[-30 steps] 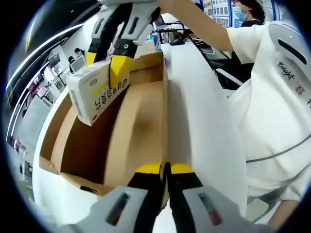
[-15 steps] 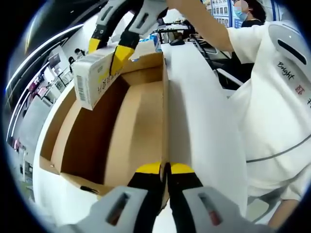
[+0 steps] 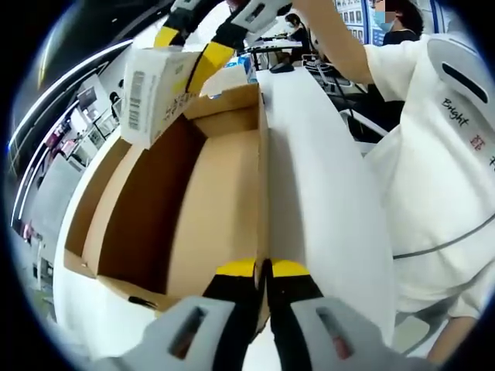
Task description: Operate the shoe box by opening the lid, removing the specified soft item, and placing it in the target area until the item is outside and the box remains undamaged.
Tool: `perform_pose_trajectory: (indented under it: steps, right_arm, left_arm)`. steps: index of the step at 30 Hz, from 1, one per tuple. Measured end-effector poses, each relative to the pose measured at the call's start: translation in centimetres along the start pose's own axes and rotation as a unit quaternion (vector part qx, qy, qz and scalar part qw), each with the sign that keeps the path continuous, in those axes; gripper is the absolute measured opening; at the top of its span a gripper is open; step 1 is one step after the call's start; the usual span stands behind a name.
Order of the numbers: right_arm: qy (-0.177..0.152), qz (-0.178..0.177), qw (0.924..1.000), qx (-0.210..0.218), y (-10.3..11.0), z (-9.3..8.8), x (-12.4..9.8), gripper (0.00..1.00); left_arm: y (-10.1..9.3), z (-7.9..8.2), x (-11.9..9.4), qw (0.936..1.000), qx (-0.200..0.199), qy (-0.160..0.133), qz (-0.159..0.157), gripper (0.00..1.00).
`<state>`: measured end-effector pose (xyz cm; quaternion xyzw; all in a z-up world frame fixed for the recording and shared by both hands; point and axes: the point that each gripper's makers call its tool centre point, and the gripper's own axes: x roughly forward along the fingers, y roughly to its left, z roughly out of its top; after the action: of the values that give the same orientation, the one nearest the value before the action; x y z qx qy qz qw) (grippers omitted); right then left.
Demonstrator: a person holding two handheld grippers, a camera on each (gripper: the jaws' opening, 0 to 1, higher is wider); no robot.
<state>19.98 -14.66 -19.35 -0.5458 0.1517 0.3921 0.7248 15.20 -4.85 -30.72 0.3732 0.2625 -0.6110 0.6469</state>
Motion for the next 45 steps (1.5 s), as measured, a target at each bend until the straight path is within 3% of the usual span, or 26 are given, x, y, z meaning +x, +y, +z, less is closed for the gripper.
perform_pose_trajectory:
  steps: [1,3,6,9,24,27,31,32,33,34,37,39,42,45]
  right_arm:
    - [-0.001,0.0,0.9998,0.021,0.0,-0.1,-0.2,0.2]
    - [0.009,0.013,0.9996,0.022,0.2,-0.7,-0.7,0.2]
    - [0.007,0.001,1.0,-0.001,0.0,-1.0,-1.5,0.2]
    - [-0.013,-0.001,0.9998,0.017,-0.1,-0.8,-2.6,0.2]
    - [-0.008,-0.011,0.9996,0.026,-0.3,-2.0,-4.6,0.2]
    - [-0.005,-0.028,0.9971,0.07,-0.7,-2.5,-5.5,0.2]
    - [-0.002,-0.031,0.9989,0.036,-0.7,-3.0,-6.8,0.2]
    - [-0.01,-0.031,0.9994,-0.011,-0.7,-2.7,-7.2,0.2]
    - [-0.013,-0.029,0.9995,-0.003,-0.5,-2.8,-7.5,0.2]
    - [-0.017,-0.038,0.9979,0.049,-0.8,-2.8,-8.0,0.2]
    - [-0.013,-0.087,0.9952,0.043,-2.4,-3.3,-9.5,0.2]
    - [0.001,-0.087,0.9958,0.029,-2.3,-3.9,-10.2,0.2]
    - [-0.007,-0.092,0.9947,0.046,-2.4,-4.1,-10.9,0.2]
    - [-0.013,-0.106,0.99,0.092,-2.8,-4.6,-11.5,0.2]
  left_arm:
    - [0.0,0.0,0.0,1.0,0.0,0.0,0.0,0.03]
    - [0.0,0.0,0.0,1.0,0.0,0.0,0.0,0.03]
    - [0.0,0.0,0.0,1.0,0.002,-0.001,0.002,0.03]
    - [0.0,0.0,0.0,1.0,0.002,0.0,0.002,0.03]
    - [-0.1,-0.1,0.0,1.0,0.003,0.001,0.002,0.03]
    - [-0.1,-0.1,0.0,1.0,0.004,0.0,0.003,0.03]
    - [0.0,-0.1,0.0,1.0,0.004,-0.001,0.002,0.03]
    - [0.0,0.0,0.0,1.0,0.003,-0.001,0.002,0.03]
    - [0.0,0.0,0.0,1.0,0.004,-0.001,0.002,0.03]
    - [0.0,0.0,0.0,1.0,0.004,-0.001,0.003,0.03]
    - [0.0,0.0,0.0,1.0,0.005,-0.003,0.004,0.04]
    - [0.0,0.0,0.0,1.0,0.005,-0.003,0.005,0.04]
    - [0.0,0.0,0.0,1.0,0.005,-0.003,0.005,0.04]
    - [0.1,0.0,0.0,1.0,0.006,-0.004,0.006,0.04]
